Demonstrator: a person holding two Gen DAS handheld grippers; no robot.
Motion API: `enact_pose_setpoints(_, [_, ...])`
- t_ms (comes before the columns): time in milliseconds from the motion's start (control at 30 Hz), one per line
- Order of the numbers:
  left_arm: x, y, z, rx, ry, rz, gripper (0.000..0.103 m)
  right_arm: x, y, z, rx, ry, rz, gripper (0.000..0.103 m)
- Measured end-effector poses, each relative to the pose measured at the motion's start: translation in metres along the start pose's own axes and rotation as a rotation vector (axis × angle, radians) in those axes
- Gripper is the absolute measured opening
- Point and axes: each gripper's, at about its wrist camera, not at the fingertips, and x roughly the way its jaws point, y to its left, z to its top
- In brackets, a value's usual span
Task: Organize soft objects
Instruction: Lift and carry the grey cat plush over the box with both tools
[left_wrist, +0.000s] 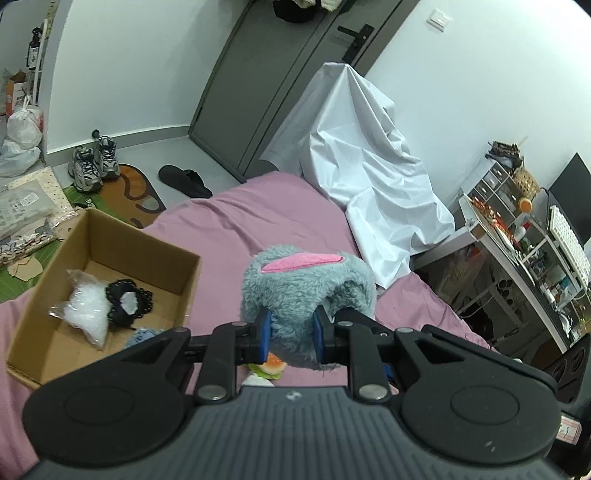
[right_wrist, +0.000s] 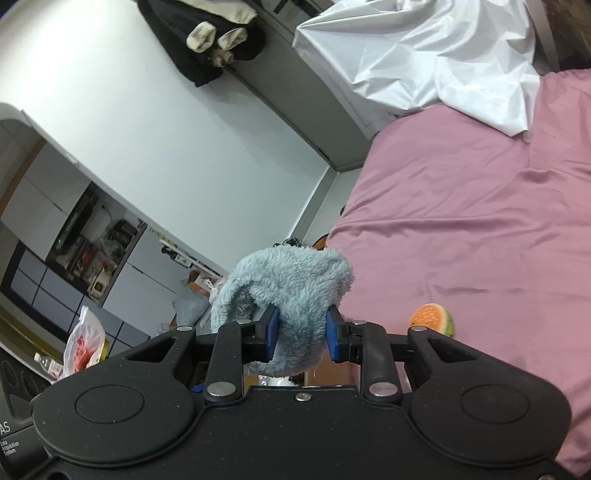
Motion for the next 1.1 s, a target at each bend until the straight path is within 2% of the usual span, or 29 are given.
enact_pose_setpoints(433, [-0.024, 0.044, 0.01, -0.043, -0.022, 0.005, 0.021, 0.019, 0.035, -0.019, -0.041, 0.019, 0.016, 0.026])
enact_pose_setpoints(1100, [-0.033, 0.11, 0.03, -0.132, -0.027, 0.019, 0.021, 0.063, 0.079, -0.037, -0.092, 0.074, 0.012, 0.027])
